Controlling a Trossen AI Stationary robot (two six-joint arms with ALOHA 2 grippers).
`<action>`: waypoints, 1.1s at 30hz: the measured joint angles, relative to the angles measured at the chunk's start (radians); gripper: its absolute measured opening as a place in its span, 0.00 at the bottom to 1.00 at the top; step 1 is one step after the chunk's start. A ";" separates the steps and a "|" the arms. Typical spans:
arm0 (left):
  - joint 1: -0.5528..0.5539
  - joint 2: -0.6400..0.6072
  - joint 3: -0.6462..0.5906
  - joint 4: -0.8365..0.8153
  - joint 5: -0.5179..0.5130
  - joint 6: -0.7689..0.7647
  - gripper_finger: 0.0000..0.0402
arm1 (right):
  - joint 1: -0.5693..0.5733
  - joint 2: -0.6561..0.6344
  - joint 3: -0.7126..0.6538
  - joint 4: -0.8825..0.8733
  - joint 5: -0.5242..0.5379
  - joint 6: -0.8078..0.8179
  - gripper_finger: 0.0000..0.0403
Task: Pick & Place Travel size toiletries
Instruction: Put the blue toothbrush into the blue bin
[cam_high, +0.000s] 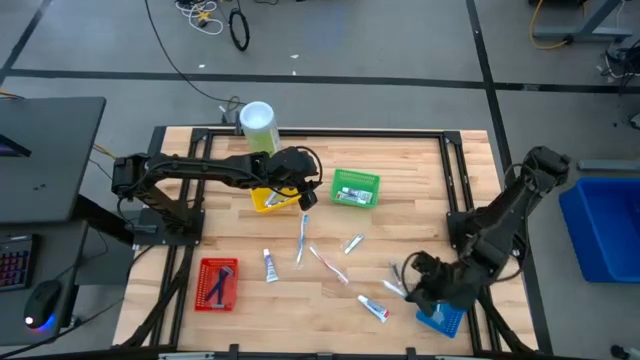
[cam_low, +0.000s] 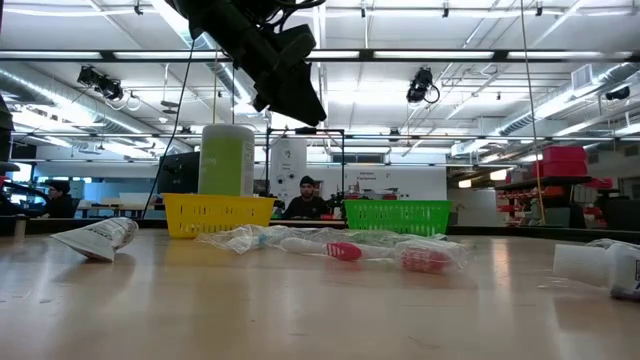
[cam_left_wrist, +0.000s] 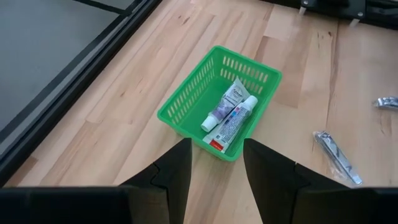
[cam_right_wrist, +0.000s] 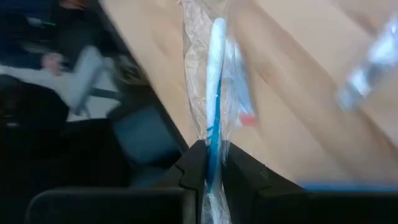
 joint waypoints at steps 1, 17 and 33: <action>0.000 0.000 0.000 -0.001 0.000 -0.006 0.38 | 0.025 0.001 0.000 -0.030 -0.011 0.062 0.12; 0.000 0.000 0.000 0.000 -0.004 -0.034 0.38 | 0.265 0.066 0.000 -0.345 0.039 0.635 0.12; 0.000 0.000 0.000 0.000 -0.004 -0.041 0.38 | 0.265 0.244 0.000 -0.346 -0.102 0.680 0.16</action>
